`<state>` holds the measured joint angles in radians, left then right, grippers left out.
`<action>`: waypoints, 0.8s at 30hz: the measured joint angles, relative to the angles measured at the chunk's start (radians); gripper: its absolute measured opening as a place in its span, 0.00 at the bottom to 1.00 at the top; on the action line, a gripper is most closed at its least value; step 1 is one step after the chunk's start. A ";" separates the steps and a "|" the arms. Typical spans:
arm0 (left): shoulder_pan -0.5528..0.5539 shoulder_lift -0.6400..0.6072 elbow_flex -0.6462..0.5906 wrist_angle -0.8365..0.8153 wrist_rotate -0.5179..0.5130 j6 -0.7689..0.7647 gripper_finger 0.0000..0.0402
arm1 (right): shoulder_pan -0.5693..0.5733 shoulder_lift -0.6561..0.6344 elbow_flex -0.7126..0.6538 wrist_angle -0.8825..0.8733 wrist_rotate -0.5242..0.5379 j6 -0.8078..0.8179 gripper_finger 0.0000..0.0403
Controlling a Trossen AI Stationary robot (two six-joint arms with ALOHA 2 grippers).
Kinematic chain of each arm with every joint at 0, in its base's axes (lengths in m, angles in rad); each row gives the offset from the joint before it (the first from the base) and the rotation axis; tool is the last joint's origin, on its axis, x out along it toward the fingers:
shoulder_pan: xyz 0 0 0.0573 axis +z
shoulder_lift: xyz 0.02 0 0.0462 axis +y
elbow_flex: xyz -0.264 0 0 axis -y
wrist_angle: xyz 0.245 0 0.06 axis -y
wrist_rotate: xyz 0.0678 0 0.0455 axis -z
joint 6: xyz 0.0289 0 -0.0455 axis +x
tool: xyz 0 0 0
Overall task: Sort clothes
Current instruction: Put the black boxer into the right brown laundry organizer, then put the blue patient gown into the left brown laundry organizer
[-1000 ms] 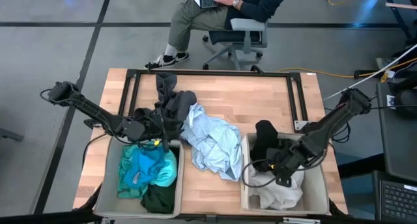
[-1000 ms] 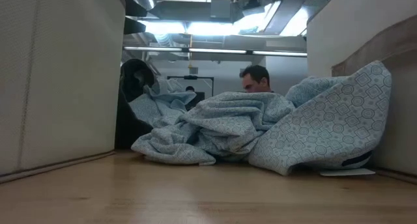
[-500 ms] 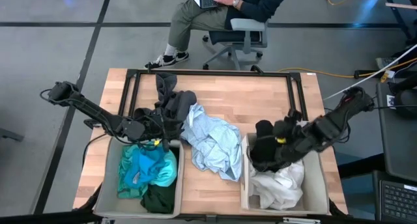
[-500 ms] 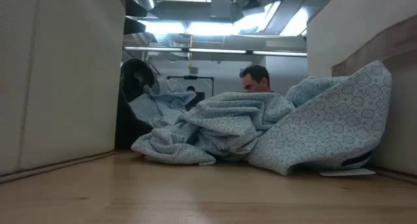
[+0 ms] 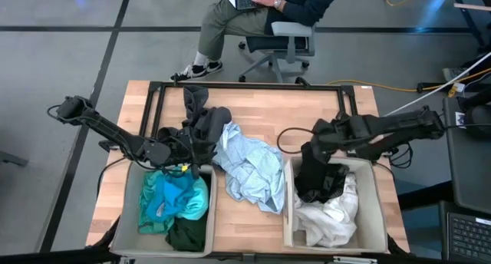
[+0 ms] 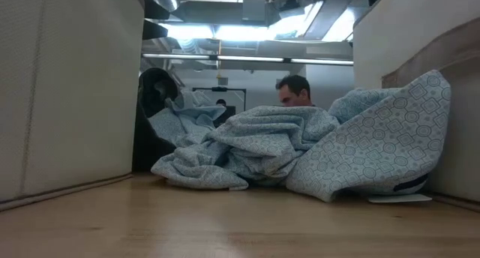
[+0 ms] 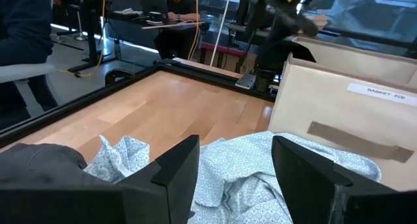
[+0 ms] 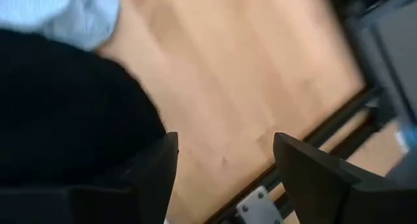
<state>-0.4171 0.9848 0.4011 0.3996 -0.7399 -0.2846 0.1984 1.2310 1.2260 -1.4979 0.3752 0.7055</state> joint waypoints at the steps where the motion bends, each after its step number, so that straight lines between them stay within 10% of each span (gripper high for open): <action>1: 0.000 0.000 0.000 0.000 0.000 0.001 0.45 | -0.014 0.001 -0.017 0.022 -0.037 -0.035 0.63; 24: 0.000 0.000 0.000 -0.003 0.000 0.004 0.45 | 0.052 -0.081 0.031 0.464 -0.524 -0.295 0.63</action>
<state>-0.4171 0.9846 0.4015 0.3966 -0.7397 -0.2808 0.2507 1.1500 1.2574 -1.0336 -0.1490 0.4103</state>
